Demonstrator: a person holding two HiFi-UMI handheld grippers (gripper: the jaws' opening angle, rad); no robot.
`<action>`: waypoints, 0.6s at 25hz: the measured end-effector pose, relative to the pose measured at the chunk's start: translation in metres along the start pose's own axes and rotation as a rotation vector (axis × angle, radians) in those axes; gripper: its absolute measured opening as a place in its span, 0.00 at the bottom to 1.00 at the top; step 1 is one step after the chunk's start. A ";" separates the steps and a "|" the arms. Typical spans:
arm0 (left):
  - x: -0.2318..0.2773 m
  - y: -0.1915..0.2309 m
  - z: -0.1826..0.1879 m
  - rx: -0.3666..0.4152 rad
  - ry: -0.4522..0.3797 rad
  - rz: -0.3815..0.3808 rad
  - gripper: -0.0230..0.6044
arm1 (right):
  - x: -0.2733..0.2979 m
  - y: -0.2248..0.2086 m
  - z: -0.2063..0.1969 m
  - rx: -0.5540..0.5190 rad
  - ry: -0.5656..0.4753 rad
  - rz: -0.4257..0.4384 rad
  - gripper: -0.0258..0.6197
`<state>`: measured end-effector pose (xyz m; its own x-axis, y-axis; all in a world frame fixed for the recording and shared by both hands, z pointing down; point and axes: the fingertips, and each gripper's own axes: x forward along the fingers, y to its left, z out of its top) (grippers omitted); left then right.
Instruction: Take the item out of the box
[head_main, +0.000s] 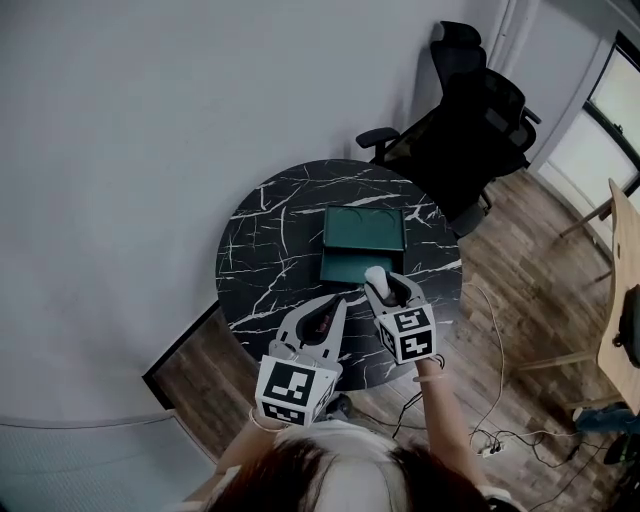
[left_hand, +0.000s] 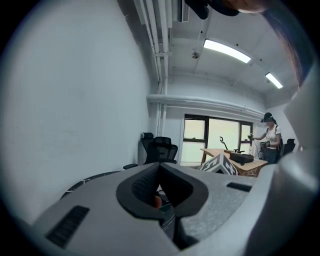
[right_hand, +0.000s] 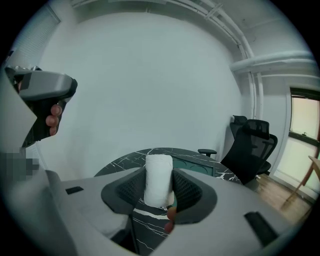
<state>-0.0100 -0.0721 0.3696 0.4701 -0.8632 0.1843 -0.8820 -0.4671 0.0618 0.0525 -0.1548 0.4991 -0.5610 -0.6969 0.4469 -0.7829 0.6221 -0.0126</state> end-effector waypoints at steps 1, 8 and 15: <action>-0.003 -0.001 0.001 0.002 -0.004 0.000 0.05 | -0.004 0.002 0.002 0.000 -0.009 -0.003 0.33; -0.020 -0.016 0.005 0.018 -0.022 -0.007 0.05 | -0.038 0.015 0.017 -0.001 -0.079 -0.028 0.32; -0.038 -0.029 0.009 0.026 -0.041 -0.010 0.05 | -0.076 0.029 0.033 0.012 -0.158 -0.049 0.32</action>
<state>-0.0023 -0.0276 0.3518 0.4806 -0.8652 0.1431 -0.8762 -0.4804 0.0382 0.0630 -0.0956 0.4353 -0.5569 -0.7742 0.3008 -0.8128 0.5826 -0.0052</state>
